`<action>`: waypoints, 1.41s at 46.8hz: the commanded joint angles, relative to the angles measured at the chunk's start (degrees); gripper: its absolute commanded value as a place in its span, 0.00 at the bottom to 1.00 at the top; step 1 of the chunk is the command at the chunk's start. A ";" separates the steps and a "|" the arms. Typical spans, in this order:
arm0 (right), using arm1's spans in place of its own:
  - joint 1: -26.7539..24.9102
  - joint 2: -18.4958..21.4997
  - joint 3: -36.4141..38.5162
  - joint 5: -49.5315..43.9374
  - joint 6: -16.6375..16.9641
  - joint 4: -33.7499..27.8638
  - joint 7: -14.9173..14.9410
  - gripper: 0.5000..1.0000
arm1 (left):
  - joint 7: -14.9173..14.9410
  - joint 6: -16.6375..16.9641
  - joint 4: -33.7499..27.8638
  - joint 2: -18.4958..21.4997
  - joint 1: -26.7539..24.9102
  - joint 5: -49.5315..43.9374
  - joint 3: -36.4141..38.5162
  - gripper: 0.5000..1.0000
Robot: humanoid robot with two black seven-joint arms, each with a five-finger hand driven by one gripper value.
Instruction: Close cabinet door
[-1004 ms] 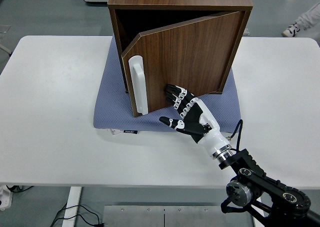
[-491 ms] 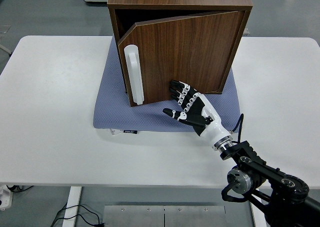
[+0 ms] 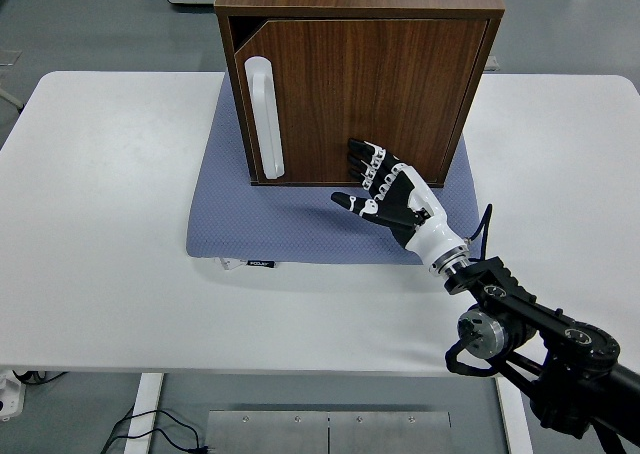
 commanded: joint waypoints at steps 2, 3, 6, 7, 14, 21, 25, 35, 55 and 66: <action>0.28 -0.02 0.10 1.54 -0.17 -0.42 -0.37 1.00 | -0.01 -0.08 0.00 0.00 0.00 -0.08 0.00 1.00; 0.37 -0.02 0.01 1.98 -0.17 -0.51 -0.37 1.00 | -0.01 0.00 0.00 0.00 0.00 0.01 0.00 1.00; 0.89 -0.02 0.10 2.51 -0.61 -1.03 -0.46 1.00 | -0.01 0.01 0.00 0.00 0.00 0.01 0.00 1.00; 0.90 -0.02 0.10 2.51 -0.78 -1.30 -0.54 1.00 | -0.01 0.01 0.00 0.00 0.00 0.01 0.00 1.00; 0.98 -0.02 0.45 3.91 -2.63 -2.70 -0.63 1.00 | -0.01 0.00 0.00 0.00 0.00 0.01 0.00 1.00; 1.33 -0.63 1.06 8.05 -4.30 -4.73 -0.54 1.00 | -0.01 0.01 0.00 0.00 0.00 0.01 0.00 1.00; 1.33 -0.81 1.42 8.23 -4.65 -4.73 -0.54 1.00 | -0.01 0.01 0.00 0.00 0.00 0.01 0.00 1.00; 1.33 -0.72 1.42 8.23 -5.96 -4.64 -0.46 1.00 | -0.01 0.01 0.00 0.00 0.00 0.01 0.00 1.00; 3.18 -0.63 0.01 4.45 -6.41 -3.76 -0.10 1.00 | -0.01 0.00 0.00 0.00 0.00 -0.08 0.00 1.00; 5.29 -0.72 -1.92 4.62 -6.85 -3.85 -0.46 1.00 | -0.01 0.00 0.00 0.00 0.00 0.01 0.00 1.00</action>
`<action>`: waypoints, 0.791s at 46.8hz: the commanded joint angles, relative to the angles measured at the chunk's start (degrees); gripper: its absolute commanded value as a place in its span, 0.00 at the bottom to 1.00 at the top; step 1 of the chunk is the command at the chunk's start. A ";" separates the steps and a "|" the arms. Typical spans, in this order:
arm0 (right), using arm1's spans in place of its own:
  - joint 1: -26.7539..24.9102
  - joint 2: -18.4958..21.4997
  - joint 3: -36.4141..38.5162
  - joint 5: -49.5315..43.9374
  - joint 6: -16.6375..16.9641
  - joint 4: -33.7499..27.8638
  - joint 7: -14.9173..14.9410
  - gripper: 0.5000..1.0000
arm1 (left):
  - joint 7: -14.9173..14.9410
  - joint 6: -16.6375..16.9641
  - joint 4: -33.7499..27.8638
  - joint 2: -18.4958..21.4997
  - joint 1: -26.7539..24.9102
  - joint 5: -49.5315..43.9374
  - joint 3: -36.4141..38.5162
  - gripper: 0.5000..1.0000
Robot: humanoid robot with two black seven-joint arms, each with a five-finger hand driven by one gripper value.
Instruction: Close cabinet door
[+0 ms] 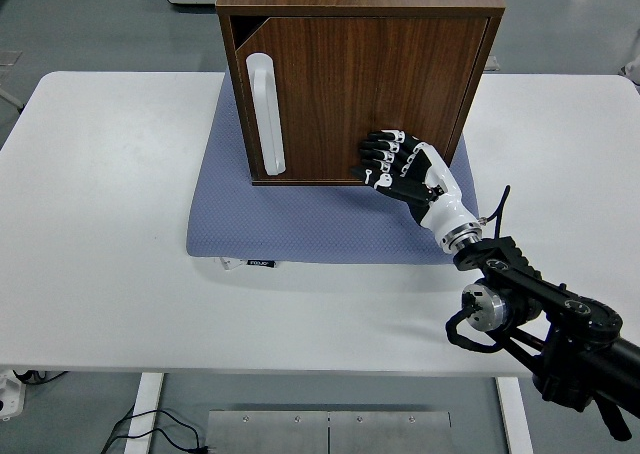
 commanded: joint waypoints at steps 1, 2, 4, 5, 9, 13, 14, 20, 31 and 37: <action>0.04 -0.16 -0.09 -0.03 0.13 -0.07 0.03 1.00 | 0.00 0.00 0.00 0.00 0.00 0.03 0.00 1.00; -0.14 -0.25 -0.09 -0.12 0.22 -0.07 0.20 1.00 | 0.00 0.00 0.00 0.00 0.00 0.03 0.00 1.00; -0.49 -0.25 -0.27 -0.55 0.48 0.02 0.55 1.00 | 0.00 0.00 0.00 0.00 0.00 0.03 0.00 1.00; -0.84 -0.25 -0.36 -0.73 0.57 0.02 0.73 1.00 | 0.00 0.00 0.00 0.00 0.00 0.03 0.00 1.00; -2.86 -0.34 -1.23 -3.10 1.01 0.02 2.92 1.00 | 0.00 0.00 0.00 0.00 0.00 0.03 0.00 1.00; -4.53 -2.00 -1.23 -5.30 1.27 1.25 5.82 1.00 | 0.00 0.00 0.00 0.00 0.00 0.03 0.00 1.00; -4.79 -2.62 -1.23 -5.56 1.36 1.95 6.26 1.00 | 0.00 0.00 0.00 0.00 0.00 0.03 0.00 1.00; -5.67 -6.31 -1.23 -5.65 1.71 5.64 6.29 1.00 | 0.00 0.00 0.00 0.00 0.00 0.03 0.00 1.00; -7.78 -11.41 -1.15 -6.36 1.89 9.51 6.29 1.00 | 0.00 0.00 0.00 0.00 0.00 0.03 0.00 1.00; -9.28 -13.69 -1.15 -6.62 1.89 11.36 6.29 1.00 | 0.00 0.00 0.00 0.00 0.00 0.03 0.00 1.00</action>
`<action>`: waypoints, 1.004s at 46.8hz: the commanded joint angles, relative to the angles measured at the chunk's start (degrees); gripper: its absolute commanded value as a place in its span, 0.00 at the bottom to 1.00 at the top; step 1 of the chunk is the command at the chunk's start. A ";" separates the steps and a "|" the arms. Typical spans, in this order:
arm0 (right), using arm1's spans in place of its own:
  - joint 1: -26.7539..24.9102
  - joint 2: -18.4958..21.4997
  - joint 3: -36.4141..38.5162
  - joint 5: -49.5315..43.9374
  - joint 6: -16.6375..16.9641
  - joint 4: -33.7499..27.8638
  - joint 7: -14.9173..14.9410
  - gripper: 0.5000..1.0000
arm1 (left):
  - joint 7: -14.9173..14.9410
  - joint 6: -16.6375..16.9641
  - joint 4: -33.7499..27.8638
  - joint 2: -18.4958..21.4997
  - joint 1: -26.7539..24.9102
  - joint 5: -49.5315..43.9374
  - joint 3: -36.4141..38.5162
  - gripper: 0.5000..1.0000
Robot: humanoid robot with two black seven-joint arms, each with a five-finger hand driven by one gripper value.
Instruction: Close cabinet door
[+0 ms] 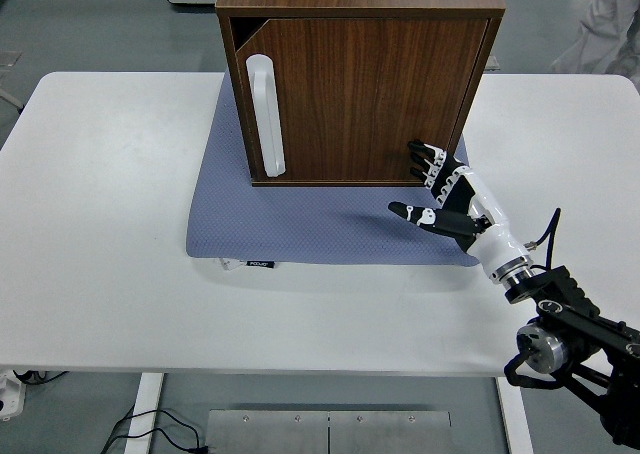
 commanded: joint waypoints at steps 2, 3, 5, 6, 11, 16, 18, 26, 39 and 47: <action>-1.35 -2.08 0.11 -0.05 -0.01 1.22 -0.02 1.00 | 0.00 0.00 0.00 0.00 0.00 0.00 0.00 1.00; -1.62 -2.61 0.11 -0.05 -0.01 1.39 -0.02 1.00 | 0.00 0.00 0.00 0.00 0.00 -0.09 0.00 1.00; -2.06 -3.66 0.37 -0.05 -0.01 1.74 -0.02 1.00 | 0.00 0.00 0.00 0.00 0.00 0.00 0.00 1.00; -2.41 -4.19 0.54 -0.05 -0.01 1.83 -0.02 1.00 | 0.00 0.00 0.00 0.00 0.00 -0.09 0.00 1.00; -4.25 -7.18 2.56 0.04 0.34 2.27 -0.02 1.00 | 0.00 0.00 0.00 0.00 0.00 0.00 0.00 1.00; -6.63 -9.73 5.72 0.04 2.09 2.89 -0.02 1.00 | 0.00 0.00 0.00 0.00 0.00 0.00 0.00 1.00; -7.50 -10.52 7.04 0.04 2.71 2.97 -0.02 1.00 | 0.00 0.00 0.00 0.00 0.00 0.00 0.00 1.00; -9.35 -12.11 11.09 0.65 4.55 3.24 -0.02 1.00 | 0.00 0.00 0.00 0.00 0.00 0.00 0.00 1.00; -11.11 -11.93 19.53 5.04 5.61 3.15 -0.83 1.00 | 0.00 0.00 0.00 0.00 0.00 0.00 0.00 1.00; -11.11 -11.93 21.02 9.09 8.86 2.80 -2.24 1.00 | 0.00 0.00 0.00 0.00 0.00 0.00 0.00 1.00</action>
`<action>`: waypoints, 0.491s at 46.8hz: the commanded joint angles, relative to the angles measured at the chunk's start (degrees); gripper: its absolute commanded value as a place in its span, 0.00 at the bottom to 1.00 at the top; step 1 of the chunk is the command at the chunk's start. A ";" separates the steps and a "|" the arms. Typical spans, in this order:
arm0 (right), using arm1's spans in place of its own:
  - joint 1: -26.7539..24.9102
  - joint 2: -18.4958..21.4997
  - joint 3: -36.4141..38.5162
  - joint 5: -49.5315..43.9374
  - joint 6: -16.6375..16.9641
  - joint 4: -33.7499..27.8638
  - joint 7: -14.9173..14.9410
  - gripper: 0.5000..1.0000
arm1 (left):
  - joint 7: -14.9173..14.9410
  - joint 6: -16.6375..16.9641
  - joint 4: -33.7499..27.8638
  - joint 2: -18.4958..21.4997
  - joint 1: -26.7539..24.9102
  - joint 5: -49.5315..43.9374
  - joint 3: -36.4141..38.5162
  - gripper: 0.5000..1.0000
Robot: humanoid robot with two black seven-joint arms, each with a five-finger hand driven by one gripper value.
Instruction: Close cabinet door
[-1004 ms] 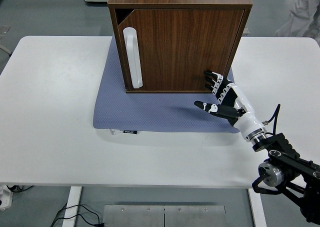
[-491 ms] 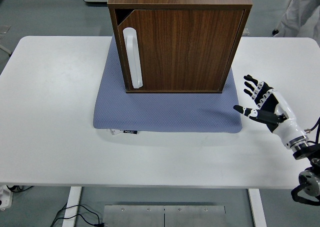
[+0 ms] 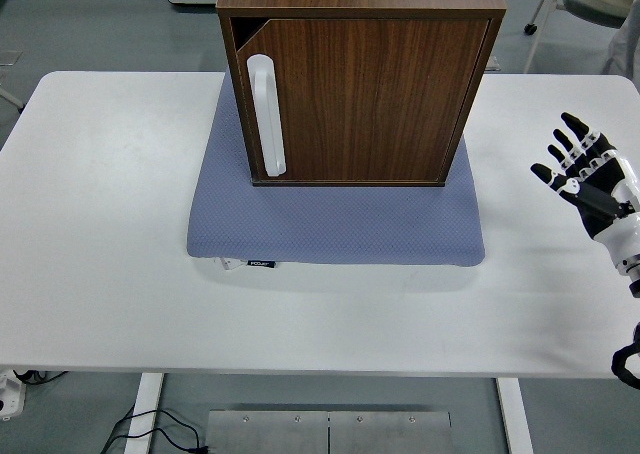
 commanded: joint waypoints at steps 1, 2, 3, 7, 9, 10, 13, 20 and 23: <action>0.00 0.06 1.20 0.72 1.61 -0.13 -0.37 1.00 | 0.00 0.01 0.00 0.00 0.00 0.00 0.00 1.00; 0.00 0.06 1.47 0.80 1.88 -0.05 -0.46 1.00 | 0.00 0.01 0.00 0.00 0.00 0.00 0.00 1.00; 0.00 0.15 1.56 0.89 2.05 -0.05 -0.46 1.00 | 0.00 0.01 0.00 0.00 0.00 0.00 0.00 1.00; 0.00 0.41 1.73 1.15 2.41 0.04 -0.46 1.00 | 0.00 0.01 0.00 0.00 0.00 0.00 0.00 1.00; -0.09 0.59 1.73 1.15 2.50 0.04 -0.46 1.00 | 0.00 0.01 0.00 0.00 0.00 0.00 0.00 1.00; -0.09 0.68 1.73 1.15 2.50 0.04 -0.46 1.00 | 0.00 0.01 0.00 0.00 0.00 0.00 0.00 1.00; -0.17 1.03 1.73 1.24 2.50 0.04 -0.46 1.00 | 0.00 0.01 0.00 0.00 0.00 0.00 0.00 1.00; -0.70 1.82 1.91 2.73 3.11 0.13 -0.28 1.00 | 0.00 0.01 0.00 0.00 0.00 0.00 0.00 1.00; -0.79 2.08 2.00 2.91 3.99 0.22 -0.19 1.00 | 0.00 0.01 0.00 0.00 0.00 0.00 0.00 1.00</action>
